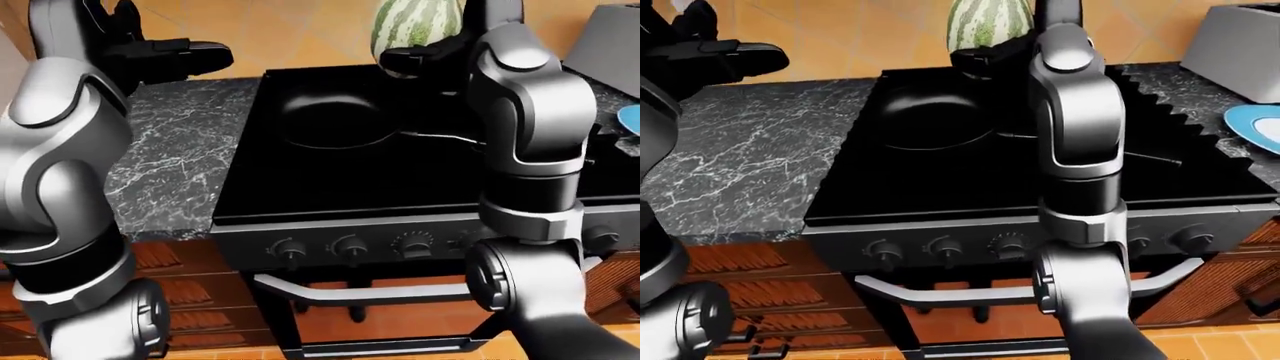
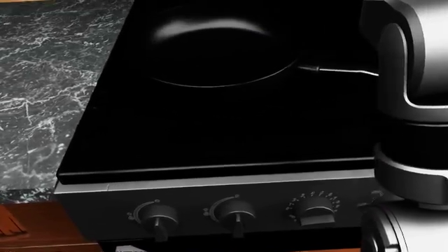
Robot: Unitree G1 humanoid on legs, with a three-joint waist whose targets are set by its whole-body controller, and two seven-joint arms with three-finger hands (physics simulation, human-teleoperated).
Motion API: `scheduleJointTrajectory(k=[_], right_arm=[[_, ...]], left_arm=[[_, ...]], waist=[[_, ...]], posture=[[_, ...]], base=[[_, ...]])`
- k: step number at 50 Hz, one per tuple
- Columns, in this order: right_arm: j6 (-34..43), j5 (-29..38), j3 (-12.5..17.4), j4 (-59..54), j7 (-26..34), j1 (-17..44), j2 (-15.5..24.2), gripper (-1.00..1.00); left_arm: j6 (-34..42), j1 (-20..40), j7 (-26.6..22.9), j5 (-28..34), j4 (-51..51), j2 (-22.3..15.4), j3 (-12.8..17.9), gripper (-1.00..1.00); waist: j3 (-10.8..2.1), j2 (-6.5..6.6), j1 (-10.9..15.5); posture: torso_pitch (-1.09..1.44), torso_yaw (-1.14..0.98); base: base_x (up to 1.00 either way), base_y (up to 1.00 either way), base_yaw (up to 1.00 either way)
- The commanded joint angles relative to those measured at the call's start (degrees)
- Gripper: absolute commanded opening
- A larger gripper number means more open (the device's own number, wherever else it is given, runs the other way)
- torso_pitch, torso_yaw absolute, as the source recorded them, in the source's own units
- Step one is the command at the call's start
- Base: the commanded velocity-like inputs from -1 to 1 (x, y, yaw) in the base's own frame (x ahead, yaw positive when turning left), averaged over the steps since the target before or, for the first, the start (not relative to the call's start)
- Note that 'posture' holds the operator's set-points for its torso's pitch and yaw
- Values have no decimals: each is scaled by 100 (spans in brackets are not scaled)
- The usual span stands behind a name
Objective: Pick the squash from the plate and place it in the pan.
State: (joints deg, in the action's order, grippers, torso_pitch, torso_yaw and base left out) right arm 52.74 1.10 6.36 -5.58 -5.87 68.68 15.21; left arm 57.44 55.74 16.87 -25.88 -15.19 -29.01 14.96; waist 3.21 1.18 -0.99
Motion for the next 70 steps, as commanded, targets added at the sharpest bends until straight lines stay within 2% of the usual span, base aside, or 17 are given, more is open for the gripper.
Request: scheduleJointTrajectory(k=[1, 5, 8, 9, 11, 18, 21, 30, 34, 41, 42, 49, 52, 53, 54, 58, 70], right_arm=[[-250, -14, -36, 176, -8, 286, -10, -100], [-270, -9, -32, 146, -8, 294, -8, -100], [-290, -10, -23, 142, -1, 281, 0, -100], [-285, -11, -21, 145, -1, 283, 1, -100], [-275, -9, -23, 148, -2, 293, 5, -100], [-251, -6, -27, 176, -20, 282, -14, -100], [-235, -10, -26, 202, -23, 269, -20, -100], [-262, -14, -28, 206, -36, 235, -33, -100], [-235, -5, -27, 208, -42, 244, -13, -100], [-227, -7, -24, 204, -35, 271, -6, -100], [-222, -3, -28, 214, -36, 265, -5, -100], [-223, 13, -26, 208, -17, 296, 10, -100], [-205, 15, -20, 202, -17, 326, 14, -100], [-213, 15, -22, 196, -16, 326, 13, -100], [-216, 17, -21, 181, -20, 333, 13, -100], [-244, 17, -19, 155, -31, 333, 9, -100], [-237, 27, -20, 170, -83, 334, 1, -100]], left_arm=[[-129, 145, 20, 45, -59, -113, 136, 100], [-138, 139, 23, 45, -54, -110, 129, 100], [-141, 138, 27, 48, -55, -105, 123, 100], [-142, 137, 27, 49, -55, -104, 123, 100], [-134, 136, 30, 47, -63, -104, 125, 100], [-142, 148, 23, 48, -42, -113, 127, 100], [-138, 147, 24, 46, -50, -114, 130, 100], [-120, 153, 30, 36, -65, -118, 136, 100], [-118, 152, 33, 33, -71, -115, 132, 100], [-130, 141, 38, 33, -70, -113, 133, 100], [-126, 148, 38, 31, -67, -116, 134, 100], [-134, 141, 41, 26, -64, -117, 139, 100], [-158, 136, 35, 31, -44, -118, 134, 100], [-158, 135, 36, 30, -44, -117, 136, 100], [-151, 136, 39, 27, -49, -119, 138, 100], [-138, 141, 48, 18, -54, -124, 144, 100], [-135, 149, 58, 5, -52, -136, 144, 100]], waist=[[-163, -107, 63], [-92, 114, 63], [-168, 551, 26], [-161, 335, 68], [-166, 394, 33], [-172, 11, 79], [-249, -409, 124], [-163, -34, 109], [-120, 352, -17], [-147, 89, -28], [-318, 114, -7], [-161, -180, 125], [-196, -202, 126], [-55, -196, 113], [-64, -187, 117], [-54, 91, 56], [-107, -29, 50]], posture=[[0, 0], [0, 0], [0, 0], [0, 0], [0, 0], [0, 0], [0, 0], [0, 0], [0, 0], [0, 0], [0, 0], [0, 0], [0, 0], [0, 0], [0, 0], [0, 0], [0, 0]], base=[[12, 0, 0], [11, 0, 0], [11, 0, 0], [11, 0, 0], [11, 0, 0], [11, 0, 0], [11, 0, 0], [11, 0, 0], [4, 0, 0], [0, 0, 0], [10, 2, 0], [13, 5, 0], [12, 2, 0], [5, 0, 0], [0, 0, 0], [0, 0, 0], [0, 0, 0]])
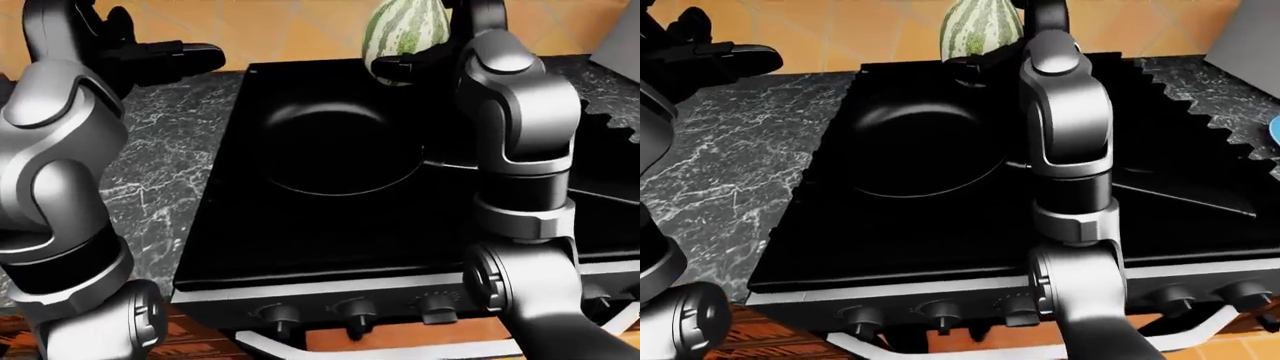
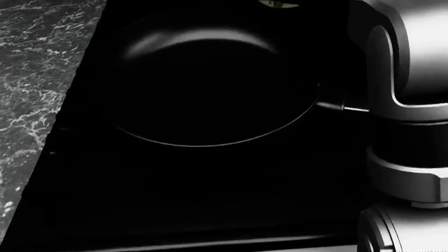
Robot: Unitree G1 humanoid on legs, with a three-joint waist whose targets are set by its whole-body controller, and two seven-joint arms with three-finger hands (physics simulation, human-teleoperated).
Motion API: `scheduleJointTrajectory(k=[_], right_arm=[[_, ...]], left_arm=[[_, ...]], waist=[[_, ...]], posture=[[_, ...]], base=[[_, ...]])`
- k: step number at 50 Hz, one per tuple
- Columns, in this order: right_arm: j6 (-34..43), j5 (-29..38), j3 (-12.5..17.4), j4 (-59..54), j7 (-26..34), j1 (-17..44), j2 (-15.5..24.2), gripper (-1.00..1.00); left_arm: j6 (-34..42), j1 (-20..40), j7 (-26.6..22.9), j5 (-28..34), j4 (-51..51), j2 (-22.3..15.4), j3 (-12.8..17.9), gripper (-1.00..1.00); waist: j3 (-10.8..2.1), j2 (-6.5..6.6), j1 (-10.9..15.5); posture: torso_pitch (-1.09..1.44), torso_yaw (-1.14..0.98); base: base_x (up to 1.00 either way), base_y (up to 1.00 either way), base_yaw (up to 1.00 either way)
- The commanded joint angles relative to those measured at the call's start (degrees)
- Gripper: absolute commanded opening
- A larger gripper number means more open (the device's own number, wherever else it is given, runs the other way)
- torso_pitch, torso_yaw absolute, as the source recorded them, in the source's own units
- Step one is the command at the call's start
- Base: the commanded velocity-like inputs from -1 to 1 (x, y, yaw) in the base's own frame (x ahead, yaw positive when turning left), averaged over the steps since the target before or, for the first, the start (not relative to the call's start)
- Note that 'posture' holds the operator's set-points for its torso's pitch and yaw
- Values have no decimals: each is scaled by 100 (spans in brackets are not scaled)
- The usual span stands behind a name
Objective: Pick the squash from the plate and place it in the pan.
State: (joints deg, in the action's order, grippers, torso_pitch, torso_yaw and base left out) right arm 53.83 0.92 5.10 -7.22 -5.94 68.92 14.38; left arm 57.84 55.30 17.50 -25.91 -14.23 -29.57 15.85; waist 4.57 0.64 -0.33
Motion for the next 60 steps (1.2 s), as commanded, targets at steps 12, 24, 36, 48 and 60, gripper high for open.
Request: scheduleJointTrajectory(k=[12, 24, 36, 48, 60], right_arm=[[-350, 50, 72, 309, -51, 376, 59, -99], [-437, 110, 5, -14, 45, 691, 52, -100], [52, 717, -285, -86, 900, 1193, 116, -100], [169, 2008, -680, -642, 2645, 1917, 147, -100], [-42, 2827, -608, -783, 3389, 2047, -185, -100]], left_arm=[[-164, 192, 0, -1, -156, -87, 58, 100], [-192, 185, -2, 7, -132, -80, 52, 100], [-171, 183, 14, -25, -149, -105, 84, 100], [-160, 185, 31, -48, -154, -128, 86, 100], [-166, 188, 46, -69, -145, -148, 89, 100]], waist=[[-256, 44, 50], [-244, 92, -57], [-224, 85, -56], [-202, 135, -69], [-194, 184, -77]], posture=[[0, 0], [0, 0], [0, 0], [0, 0], [0, 0]], base=[[-7, 0, 0], [0, 0, 0], [0, 0, 0], [0, 0, 0], [0, 0, 0]])
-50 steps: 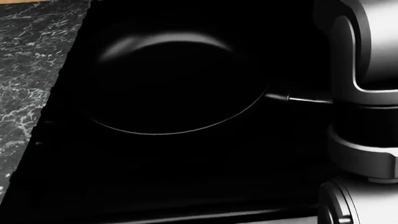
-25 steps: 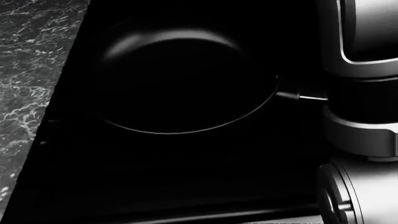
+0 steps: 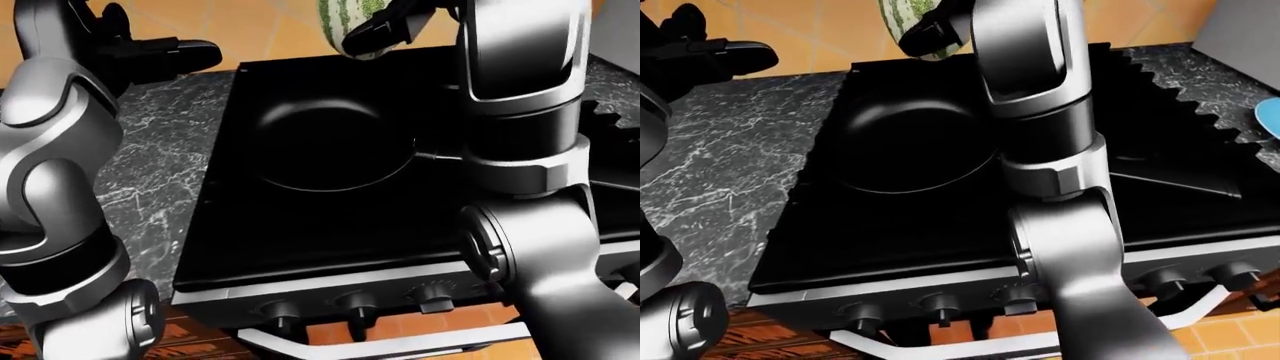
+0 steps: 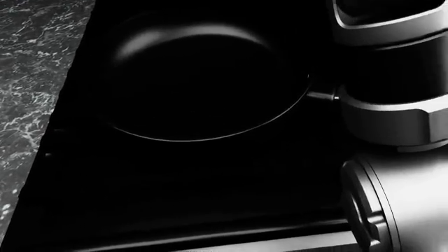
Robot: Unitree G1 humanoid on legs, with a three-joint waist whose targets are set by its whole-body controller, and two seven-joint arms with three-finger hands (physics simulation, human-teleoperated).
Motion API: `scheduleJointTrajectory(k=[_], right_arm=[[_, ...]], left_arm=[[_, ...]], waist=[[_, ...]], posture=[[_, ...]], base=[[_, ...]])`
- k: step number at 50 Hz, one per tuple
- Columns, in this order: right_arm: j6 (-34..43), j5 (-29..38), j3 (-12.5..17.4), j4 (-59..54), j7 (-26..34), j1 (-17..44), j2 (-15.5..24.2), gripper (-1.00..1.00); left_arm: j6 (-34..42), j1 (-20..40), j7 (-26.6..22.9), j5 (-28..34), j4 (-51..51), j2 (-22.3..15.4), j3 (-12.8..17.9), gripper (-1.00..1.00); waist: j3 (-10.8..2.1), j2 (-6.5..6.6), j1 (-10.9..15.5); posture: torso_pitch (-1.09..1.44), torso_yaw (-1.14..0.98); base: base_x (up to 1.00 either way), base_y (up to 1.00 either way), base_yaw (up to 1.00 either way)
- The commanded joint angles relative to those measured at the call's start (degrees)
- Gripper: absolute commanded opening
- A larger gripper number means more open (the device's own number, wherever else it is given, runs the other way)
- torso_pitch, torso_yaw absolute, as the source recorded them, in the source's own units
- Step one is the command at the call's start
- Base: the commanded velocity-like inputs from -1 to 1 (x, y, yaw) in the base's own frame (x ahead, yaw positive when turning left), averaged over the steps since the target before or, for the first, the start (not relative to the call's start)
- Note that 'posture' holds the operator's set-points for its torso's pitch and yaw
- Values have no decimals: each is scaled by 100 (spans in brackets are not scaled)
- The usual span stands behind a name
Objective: Pick the squash from the plate and place it in the pan.
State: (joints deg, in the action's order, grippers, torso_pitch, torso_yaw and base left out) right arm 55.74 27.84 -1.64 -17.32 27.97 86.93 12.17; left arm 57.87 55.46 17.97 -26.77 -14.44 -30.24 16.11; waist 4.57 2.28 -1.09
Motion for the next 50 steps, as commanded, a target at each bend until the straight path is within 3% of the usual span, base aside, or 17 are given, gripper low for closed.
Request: scheduleJointTrajectory(k=[1, 29, 50], right_arm=[[-222, 175, 74, 253, 33, 224, -9, -100], [-112, 700, -16, 736, 581, -490, -491, -100], [-227, 757, -11, 856, 537, -941, -728, -100]], left_arm=[[-164, 176, 1, 13, -129, -81, 64, 100], [-181, 161, 5, -3, -111, -99, 75, 100], [-172, 164, -20, 12, -120, -97, 65, 100]], waist=[[-195, 23, -1], [-222, 54, -38], [-225, 86, -63]], posture=[[0, 0], [0, 0], [0, 0]], base=[[0, 0, 0], [0, 0, 0], [0, 0, 0]])
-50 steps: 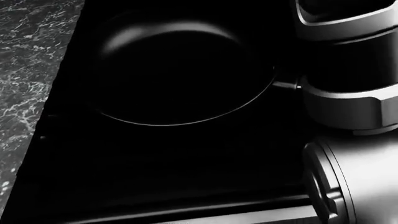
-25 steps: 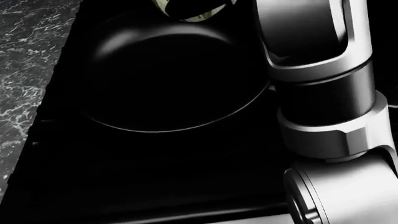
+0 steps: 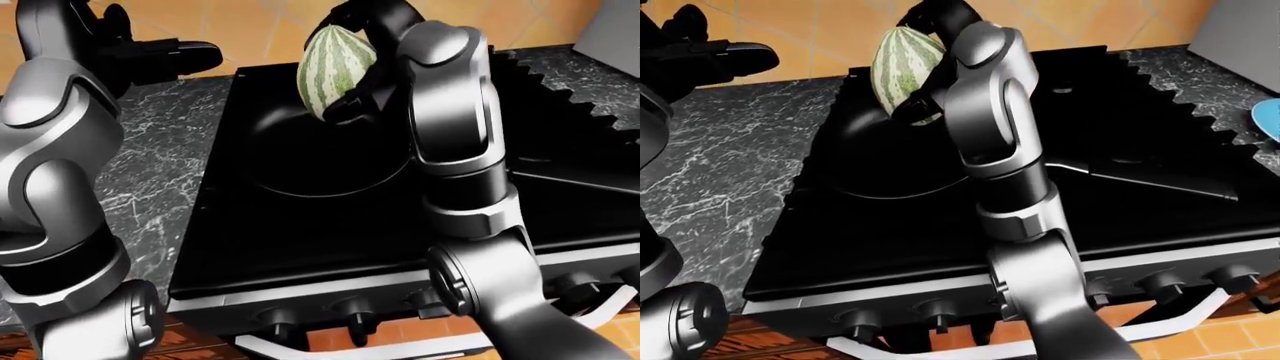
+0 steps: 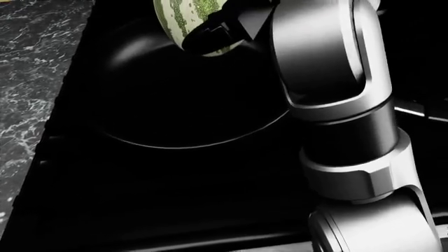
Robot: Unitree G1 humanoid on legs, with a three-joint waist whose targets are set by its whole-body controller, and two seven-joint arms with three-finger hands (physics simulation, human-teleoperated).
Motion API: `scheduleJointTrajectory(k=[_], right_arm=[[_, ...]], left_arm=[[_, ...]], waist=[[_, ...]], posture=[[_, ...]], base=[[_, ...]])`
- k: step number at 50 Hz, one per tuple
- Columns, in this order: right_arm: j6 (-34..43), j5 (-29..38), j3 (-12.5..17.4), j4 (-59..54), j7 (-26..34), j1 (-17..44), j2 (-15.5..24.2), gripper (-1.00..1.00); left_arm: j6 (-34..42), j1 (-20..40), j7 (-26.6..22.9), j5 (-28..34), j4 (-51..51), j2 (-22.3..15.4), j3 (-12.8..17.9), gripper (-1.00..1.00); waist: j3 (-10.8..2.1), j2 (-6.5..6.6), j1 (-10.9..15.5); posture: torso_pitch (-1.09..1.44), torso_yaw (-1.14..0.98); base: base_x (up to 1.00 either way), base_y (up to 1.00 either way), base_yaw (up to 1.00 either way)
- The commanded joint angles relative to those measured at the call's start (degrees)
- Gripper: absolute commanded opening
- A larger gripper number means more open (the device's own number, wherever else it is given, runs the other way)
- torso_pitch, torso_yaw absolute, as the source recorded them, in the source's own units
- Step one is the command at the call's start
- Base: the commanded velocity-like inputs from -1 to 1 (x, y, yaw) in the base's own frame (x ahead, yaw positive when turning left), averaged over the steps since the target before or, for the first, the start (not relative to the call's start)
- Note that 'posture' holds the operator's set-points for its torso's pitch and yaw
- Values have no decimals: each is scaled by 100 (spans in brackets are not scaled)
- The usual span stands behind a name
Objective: Pick the squash from the plate and place it in the pan.
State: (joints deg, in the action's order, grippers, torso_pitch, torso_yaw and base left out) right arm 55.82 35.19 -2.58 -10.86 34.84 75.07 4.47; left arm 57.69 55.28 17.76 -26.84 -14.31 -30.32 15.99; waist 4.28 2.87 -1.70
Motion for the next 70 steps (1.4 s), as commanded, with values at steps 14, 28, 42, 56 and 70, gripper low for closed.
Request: scheduleJointTrajectory(k=[14, 28, 42, 56, 70], right_arm=[[-593, -316, 121, -26, -504, 104, -67, -100], [-904, -665, 117, -234, -905, 1, -185, -100], [-1271, -924, 82, -333, -1252, -254, -287, -100], [-1660, -1200, 118, -572, -1636, -408, -326, -100], [-1818, -1307, 78, -721, -1744, -524, -357, -100]], left_arm=[[-149, 195, 8, 16, -123, -87, 82, 100], [-202, 178, -3, 32, -82, -81, 71, 100], [-184, 175, 14, 24, -110, -78, 71, 100], [-179, 186, 11, 18, -105, -86, 80, 100], [-205, 178, 12, 10, -72, -98, 91, 100]], waist=[[-220, 45, -8], [-235, 42, -2], [-245, 38, 2], [-258, 35, 3], [-262, 30, 1]], posture=[[0, 0], [0, 0], [0, 0], [0, 0], [0, 0]], base=[[0, 0, 0], [0, 0, 0], [0, 0, 0], [0, 0, 0], [0, 0, 0]])
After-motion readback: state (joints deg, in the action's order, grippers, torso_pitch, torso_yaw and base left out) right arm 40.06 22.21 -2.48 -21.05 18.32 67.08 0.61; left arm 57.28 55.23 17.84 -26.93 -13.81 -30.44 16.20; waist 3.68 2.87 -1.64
